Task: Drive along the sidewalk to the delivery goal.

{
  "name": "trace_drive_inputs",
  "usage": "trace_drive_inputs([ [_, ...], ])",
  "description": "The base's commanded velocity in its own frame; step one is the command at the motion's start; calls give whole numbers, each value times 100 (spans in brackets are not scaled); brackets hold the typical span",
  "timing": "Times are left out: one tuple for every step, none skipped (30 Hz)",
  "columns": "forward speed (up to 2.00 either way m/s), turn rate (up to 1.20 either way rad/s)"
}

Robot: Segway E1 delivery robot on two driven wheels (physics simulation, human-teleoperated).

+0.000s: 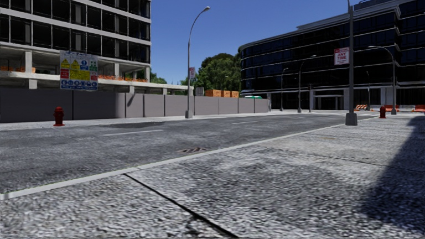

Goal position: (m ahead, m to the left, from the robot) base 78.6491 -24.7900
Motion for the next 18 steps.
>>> trace_drive_inputs([
  [158, -46],
  [158, -46],
  [158, -46],
  [158, -46],
  [158, -46],
  [158, -46],
  [158, -46],
  [158, -46],
  [158, -46],
  [158, -46],
  [158, -46],
  [158, -46],
  [158, -46],
  [158, -46],
  [158, -46],
  [158, -46],
  [158, -46],
  [158, -46],
])
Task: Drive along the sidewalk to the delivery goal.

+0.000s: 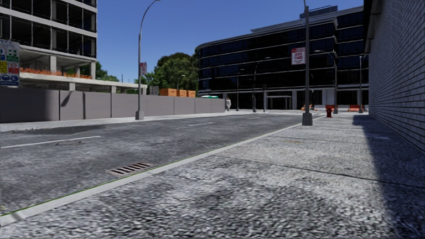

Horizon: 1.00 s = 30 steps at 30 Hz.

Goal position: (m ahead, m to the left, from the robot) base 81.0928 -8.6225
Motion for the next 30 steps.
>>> trace_drive_inputs([
  [158, -46],
  [158, -46],
  [158, -46],
  [158, -46],
  [158, -46],
  [158, -46],
  [158, -48],
  [158, -49],
  [158, -52],
  [158, -53],
  [158, -53],
  [158, -53],
  [158, -53],
  [158, -53],
  [158, -53],
  [158, -53],
  [158, -53],
  [158, -53],
  [158, -53],
  [158, -53],
  [158, -53],
  [158, -53],
  [158, -53],
  [158, -53],
  [158, -53],
  [158, -53],
  [158, -53],
  [158, -53],
  [158, -53],
  [158, -53],
])
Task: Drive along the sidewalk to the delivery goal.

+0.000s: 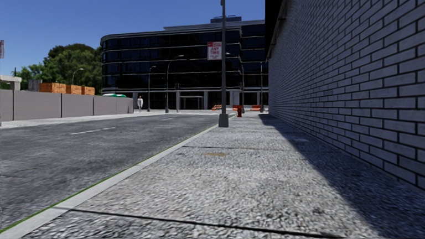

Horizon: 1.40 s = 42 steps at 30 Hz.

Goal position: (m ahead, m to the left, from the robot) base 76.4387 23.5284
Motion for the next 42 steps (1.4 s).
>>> trace_drive_inputs([
  [158, -53],
  [158, -53],
  [158, -53],
  [158, -53],
  [158, -53],
  [158, -53],
  [158, -53],
  [158, -53],
  [158, -53],
  [158, -53],
  [158, -53],
  [158, -47],
  [158, -31],
  [158, 0],
  [158, 0],
  [158, 0],
  [158, 0],
  [158, 0],
  [158, 0],
  [158, 0],
  [158, 0],
  [158, 0],
  [178, 0],
  [200, 0],
  [200, 0],
  [200, 0],
  [200, 0],
  [200, 0],
  [200, 0],
  [200, 0],
  [200, 0],
  [200, 0],
  [200, 0],
  [200, 0],
  [200, 0],
  [200, 0],
  [200, 0],
  [200, 0],
  [200, 0],
  [200, 0],
  [200, 0],
  [200, 0],
])
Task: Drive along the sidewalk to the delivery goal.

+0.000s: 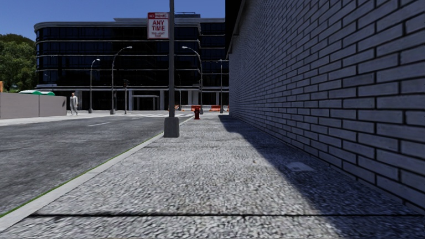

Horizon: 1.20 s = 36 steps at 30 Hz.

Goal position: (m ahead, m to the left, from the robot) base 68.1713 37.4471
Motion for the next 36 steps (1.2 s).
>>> trace_drive_inputs([
  [200, 0],
  [200, 0],
  [200, 0],
  [200, 0],
  [200, 0],
  [200, 0],
  [200, 0],
  [200, 0],
  [200, 0],
  [200, 0],
  [200, 0],
  [200, 0],
  [200, 0],
  [200, 0],
  [200, 0],
  [200, 0],
  [200, 0],
  [200, 0],
  [200, 0],
  [200, 0],
  [200, 0],
  [200, 0],
  [200, 0],
  [200, 0],
  [200, 0],
  [200, 0],
  [200, 0],
  [200, 0],
  [200, 0],
  [200, 0],
  [200, 0],
  [200, 0],
  [200, 0],
  [200, 0],
  [200, 0],
  [200, 0],
])
